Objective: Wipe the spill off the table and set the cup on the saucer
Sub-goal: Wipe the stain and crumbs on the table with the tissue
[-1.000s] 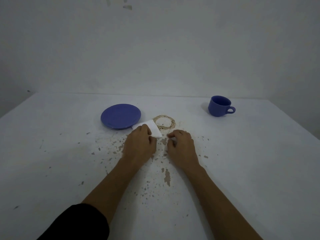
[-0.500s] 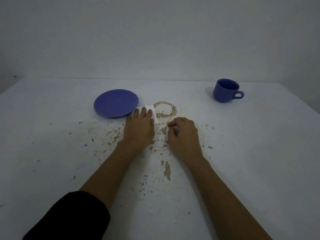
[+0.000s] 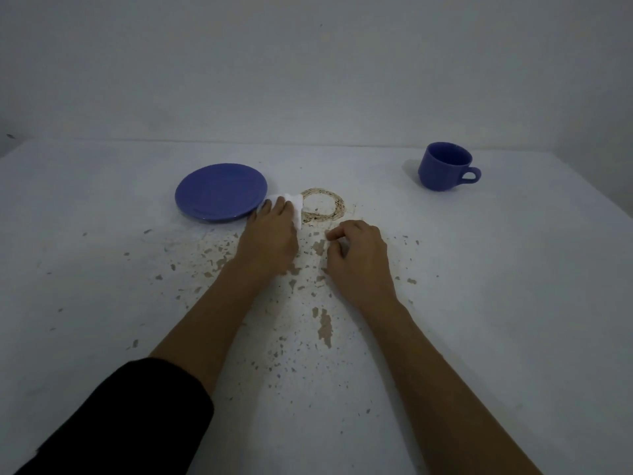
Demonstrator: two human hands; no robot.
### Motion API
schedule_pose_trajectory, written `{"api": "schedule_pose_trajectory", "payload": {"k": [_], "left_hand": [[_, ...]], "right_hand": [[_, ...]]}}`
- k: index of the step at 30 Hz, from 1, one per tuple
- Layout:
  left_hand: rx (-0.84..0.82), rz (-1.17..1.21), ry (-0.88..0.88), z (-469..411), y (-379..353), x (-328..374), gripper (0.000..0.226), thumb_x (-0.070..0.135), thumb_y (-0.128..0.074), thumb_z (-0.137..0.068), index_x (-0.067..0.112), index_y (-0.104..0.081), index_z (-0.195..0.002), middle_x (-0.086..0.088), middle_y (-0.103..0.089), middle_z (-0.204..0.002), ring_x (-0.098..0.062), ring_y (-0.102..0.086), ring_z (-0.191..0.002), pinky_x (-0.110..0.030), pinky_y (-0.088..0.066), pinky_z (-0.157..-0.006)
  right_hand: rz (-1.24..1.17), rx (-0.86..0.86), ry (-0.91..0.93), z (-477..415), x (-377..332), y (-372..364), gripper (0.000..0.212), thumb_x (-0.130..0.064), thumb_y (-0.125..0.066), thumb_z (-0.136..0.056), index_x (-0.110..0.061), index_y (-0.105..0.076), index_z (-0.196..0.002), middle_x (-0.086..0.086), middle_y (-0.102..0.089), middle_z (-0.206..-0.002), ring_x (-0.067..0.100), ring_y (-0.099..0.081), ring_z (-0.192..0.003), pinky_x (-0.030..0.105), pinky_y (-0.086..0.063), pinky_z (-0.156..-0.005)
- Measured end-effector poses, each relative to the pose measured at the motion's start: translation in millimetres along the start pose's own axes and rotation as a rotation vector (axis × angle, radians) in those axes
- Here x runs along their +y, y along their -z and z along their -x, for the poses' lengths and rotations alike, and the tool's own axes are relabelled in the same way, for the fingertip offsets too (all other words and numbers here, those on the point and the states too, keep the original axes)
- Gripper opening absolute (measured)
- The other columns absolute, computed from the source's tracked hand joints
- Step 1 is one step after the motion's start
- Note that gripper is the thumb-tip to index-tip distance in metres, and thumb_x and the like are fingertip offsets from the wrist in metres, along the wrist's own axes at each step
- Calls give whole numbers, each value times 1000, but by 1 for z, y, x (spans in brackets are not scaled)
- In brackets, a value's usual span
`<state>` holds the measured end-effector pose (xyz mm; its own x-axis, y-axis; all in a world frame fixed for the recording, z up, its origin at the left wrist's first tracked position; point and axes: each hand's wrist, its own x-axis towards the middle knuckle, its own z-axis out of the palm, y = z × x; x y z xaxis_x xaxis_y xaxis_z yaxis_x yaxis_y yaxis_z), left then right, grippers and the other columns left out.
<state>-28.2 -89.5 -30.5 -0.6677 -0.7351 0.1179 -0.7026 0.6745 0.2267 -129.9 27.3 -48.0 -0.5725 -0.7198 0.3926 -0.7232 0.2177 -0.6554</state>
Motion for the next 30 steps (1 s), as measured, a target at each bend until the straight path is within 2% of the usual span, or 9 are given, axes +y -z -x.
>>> {"api": "schedule_pose_trajectory", "payload": {"k": [2, 6, 9, 16, 20, 24, 30], "left_hand": [[-16, -4, -43, -2, 0, 6, 43, 14, -29, -97, 4, -35, -138, -14, -38, -147, -29, -32, -136, -47, -22, -115], [-47, -25, -121, 15, 1, 12, 47, 15, -31, -98, 8, -27, -145, -11, -27, -155, -27, -23, -143, -46, -13, -117], [-39, -3, -124, 27, 2, 5, 48, 17, -28, -100, 10, -25, -147, -9, -24, -157, -26, -19, -145, -45, -9, -118], [-20, -36, -66, 1, 2, 17, 46, 12, -36, -95, 6, -32, -141, -12, -36, -149, -29, -31, -137, -47, -22, -115], [-33, -36, -139, 14, 0, 18, 48, 10, -37, -95, 7, -31, -142, -12, -31, -153, -30, -28, -140, -47, -18, -115], [-16, -27, -110, 27, 3, 9, 49, 13, -33, -98, 10, -27, -146, -9, -27, -156, -27, -22, -144, -46, -10, -117], [-3, -8, -107, 10, 5, 19, 50, 4, -40, -92, 7, -32, -141, -11, -35, -151, -28, -30, -137, -45, -19, -116]], "right_hand": [[7, -8, -4, 0, -1, 0, 17, -9, -53, -83, -13, -69, -89, 1, -69, -97, 17, -56, -95, 40, -48, -90], [4, -10, -5, 1, -1, 0, 17, -10, -53, -84, -13, -69, -89, 1, -68, -97, 17, -56, -94, 39, -47, -89], [-1, -10, -7, 1, -1, 0, 17, -10, -53, -83, -13, -69, -88, 1, -68, -96, 17, -56, -94, 40, -47, -89], [6, -16, -14, 0, -3, 1, 18, -9, -53, -83, -13, -69, -88, 2, -69, -97, 18, -56, -94, 41, -48, -88], [5, -19, -14, 1, -3, 1, 18, -10, -52, -82, -13, -69, -88, 1, -68, -96, 18, -55, -94, 41, -47, -88], [4, -26, -24, 0, -3, 2, 18, -11, -52, -83, -14, -69, -90, -1, -68, -98, 17, -56, -97, 41, -47, -91], [1, -22, -23, 0, -4, 2, 18, -10, -53, -83, -13, -69, -89, 1, -69, -98, 18, -56, -96, 42, -46, -92]]}}
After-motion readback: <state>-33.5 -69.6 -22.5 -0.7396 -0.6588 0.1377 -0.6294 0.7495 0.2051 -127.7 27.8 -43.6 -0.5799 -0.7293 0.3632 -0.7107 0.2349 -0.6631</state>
